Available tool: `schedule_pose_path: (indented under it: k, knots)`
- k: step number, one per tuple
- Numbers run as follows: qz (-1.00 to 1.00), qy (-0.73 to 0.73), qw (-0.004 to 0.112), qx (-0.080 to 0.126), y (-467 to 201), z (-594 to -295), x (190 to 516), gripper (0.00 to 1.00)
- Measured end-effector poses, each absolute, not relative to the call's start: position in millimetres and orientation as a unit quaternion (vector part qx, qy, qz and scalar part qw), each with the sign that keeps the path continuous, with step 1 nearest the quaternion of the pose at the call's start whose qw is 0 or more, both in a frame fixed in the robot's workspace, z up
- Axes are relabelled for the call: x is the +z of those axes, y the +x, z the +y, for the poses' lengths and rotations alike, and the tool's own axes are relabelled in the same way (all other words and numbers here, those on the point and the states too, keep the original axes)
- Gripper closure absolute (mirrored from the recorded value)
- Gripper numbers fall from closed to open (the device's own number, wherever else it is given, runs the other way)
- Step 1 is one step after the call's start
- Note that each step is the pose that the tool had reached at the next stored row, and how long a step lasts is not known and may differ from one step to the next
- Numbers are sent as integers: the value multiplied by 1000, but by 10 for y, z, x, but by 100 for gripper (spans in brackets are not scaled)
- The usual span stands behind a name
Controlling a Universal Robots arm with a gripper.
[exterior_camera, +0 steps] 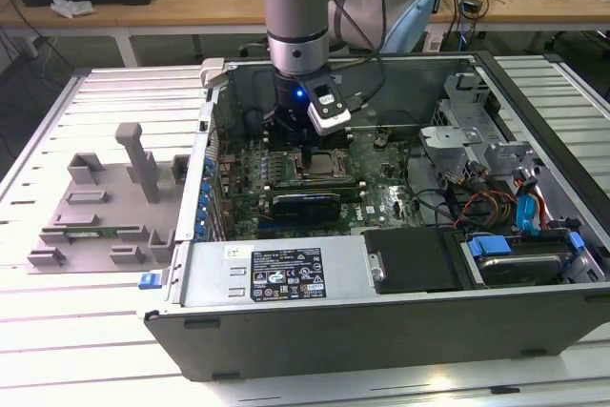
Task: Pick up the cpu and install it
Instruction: 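Close the cpu cover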
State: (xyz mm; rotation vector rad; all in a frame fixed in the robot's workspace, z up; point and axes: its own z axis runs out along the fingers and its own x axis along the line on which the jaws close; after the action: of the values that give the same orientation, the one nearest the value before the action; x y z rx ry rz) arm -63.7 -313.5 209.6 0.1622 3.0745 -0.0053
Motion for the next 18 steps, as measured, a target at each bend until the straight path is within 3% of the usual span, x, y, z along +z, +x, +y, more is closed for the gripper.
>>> schedule_pose_path:
  k: [18]
  knots:
    - [998, 51, 31, -2, -718, -3136, 2034, 89]
